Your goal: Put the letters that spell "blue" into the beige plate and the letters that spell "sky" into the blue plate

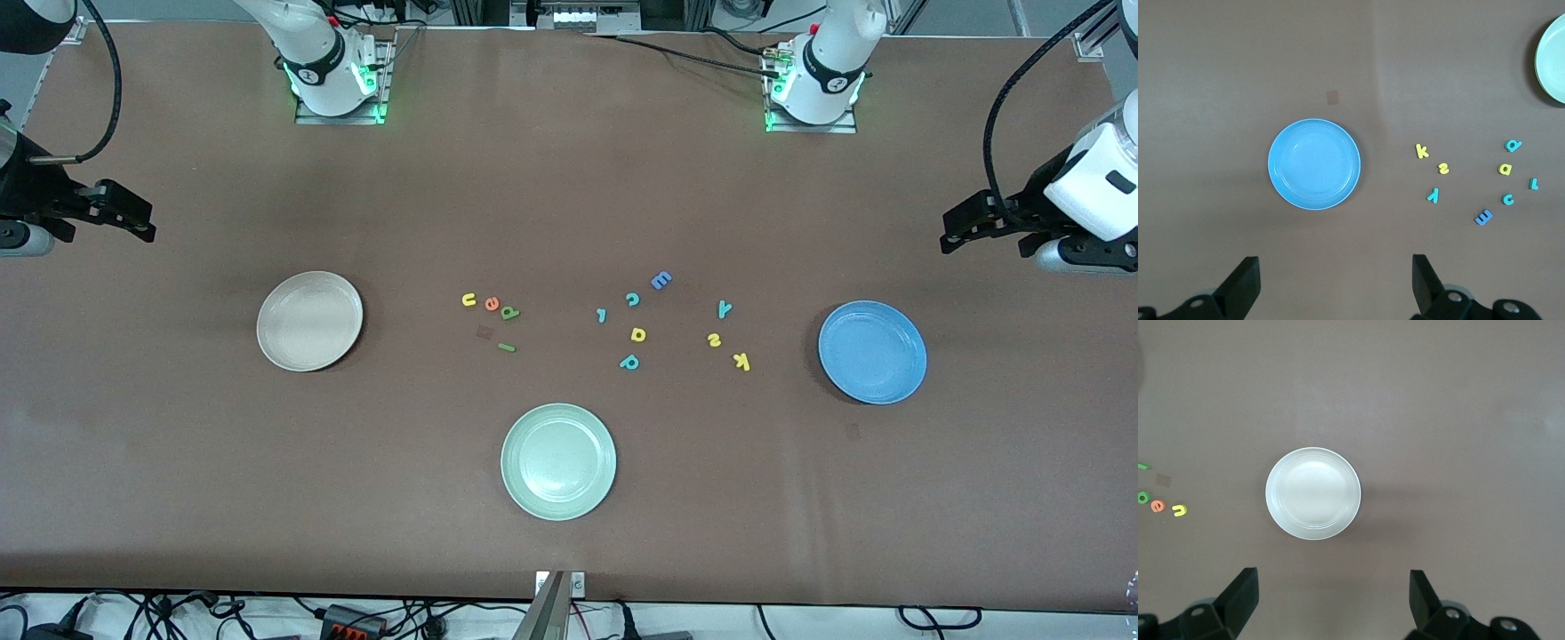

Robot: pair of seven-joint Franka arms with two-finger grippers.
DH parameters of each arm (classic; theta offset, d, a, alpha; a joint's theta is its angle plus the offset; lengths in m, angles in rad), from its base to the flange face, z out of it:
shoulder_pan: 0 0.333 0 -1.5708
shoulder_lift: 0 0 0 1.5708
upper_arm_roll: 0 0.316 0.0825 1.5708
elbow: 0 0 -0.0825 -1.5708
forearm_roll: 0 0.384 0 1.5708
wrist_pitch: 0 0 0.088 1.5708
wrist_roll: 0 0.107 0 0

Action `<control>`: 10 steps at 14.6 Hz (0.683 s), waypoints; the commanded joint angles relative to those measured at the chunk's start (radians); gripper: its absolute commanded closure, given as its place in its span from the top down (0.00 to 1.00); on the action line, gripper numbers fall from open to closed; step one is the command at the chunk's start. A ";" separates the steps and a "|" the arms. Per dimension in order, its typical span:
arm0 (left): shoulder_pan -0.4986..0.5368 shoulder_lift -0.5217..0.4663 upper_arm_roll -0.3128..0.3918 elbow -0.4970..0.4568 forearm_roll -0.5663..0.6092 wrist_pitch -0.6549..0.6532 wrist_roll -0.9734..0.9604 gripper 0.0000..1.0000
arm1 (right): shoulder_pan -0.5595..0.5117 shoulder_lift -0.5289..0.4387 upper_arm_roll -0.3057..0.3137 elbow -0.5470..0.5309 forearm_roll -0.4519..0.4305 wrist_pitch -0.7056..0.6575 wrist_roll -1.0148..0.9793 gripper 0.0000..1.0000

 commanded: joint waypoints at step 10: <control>0.000 0.010 0.000 0.037 -0.010 -0.018 0.009 1.00 | 0.019 0.001 0.006 -0.006 0.002 0.001 -0.003 1.00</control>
